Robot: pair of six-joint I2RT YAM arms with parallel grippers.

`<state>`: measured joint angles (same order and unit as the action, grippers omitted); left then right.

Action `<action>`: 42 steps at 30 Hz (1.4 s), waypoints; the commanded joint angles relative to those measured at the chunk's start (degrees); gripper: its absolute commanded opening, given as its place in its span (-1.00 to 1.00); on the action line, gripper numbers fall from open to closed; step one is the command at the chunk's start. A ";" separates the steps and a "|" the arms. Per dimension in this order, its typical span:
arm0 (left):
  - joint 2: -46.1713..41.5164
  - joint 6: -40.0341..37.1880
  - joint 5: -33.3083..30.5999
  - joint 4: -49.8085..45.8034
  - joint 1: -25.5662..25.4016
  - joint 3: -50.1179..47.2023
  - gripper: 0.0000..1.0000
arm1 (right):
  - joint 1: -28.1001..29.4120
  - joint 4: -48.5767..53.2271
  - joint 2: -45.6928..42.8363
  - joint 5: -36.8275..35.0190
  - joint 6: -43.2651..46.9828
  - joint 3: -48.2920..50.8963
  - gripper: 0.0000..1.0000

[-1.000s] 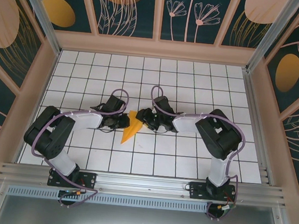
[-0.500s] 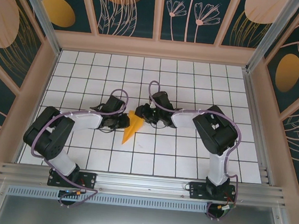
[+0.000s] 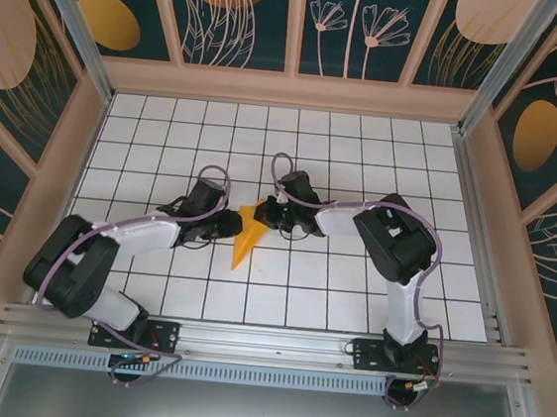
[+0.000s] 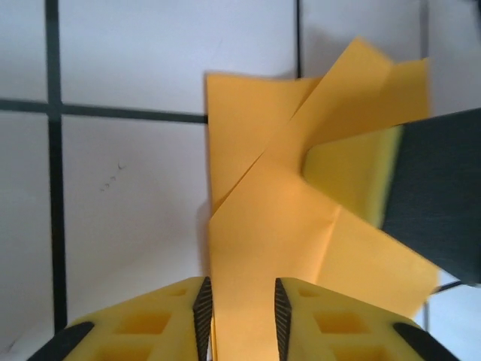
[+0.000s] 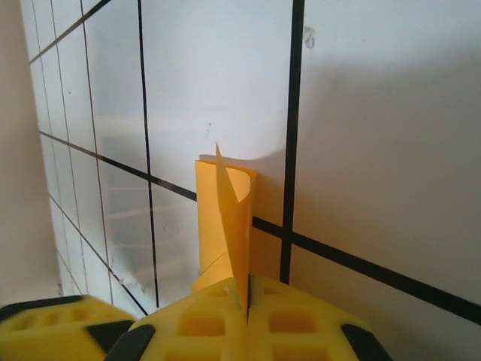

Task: Fold a paper plane with a square sheet of paper (pick it up from the middle)
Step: Turn over the paper at the center of the table.

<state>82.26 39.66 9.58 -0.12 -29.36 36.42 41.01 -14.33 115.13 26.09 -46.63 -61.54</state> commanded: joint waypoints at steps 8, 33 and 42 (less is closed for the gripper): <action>-13.00 1.54 -15.32 -4.86 -0.25 -1.95 -0.28 | -0.27 47.21 -15.32 -35.93 17.88 -17.05 -0.97; -21.00 7.69 -27.75 -10.38 0.27 -6.37 -0.19 | 11.90 89.73 22.40 -67.74 15.67 -62.93 -0.90; -24.01 9.93 -29.67 -13.74 0.34 -6.81 -0.18 | 12.08 79.67 25.49 -50.71 16.43 -65.51 -0.40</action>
<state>59.48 47.92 -17.74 -10.79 -29.23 30.09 53.52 68.82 141.53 -32.75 -29.98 -124.16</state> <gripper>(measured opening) 0.410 0.282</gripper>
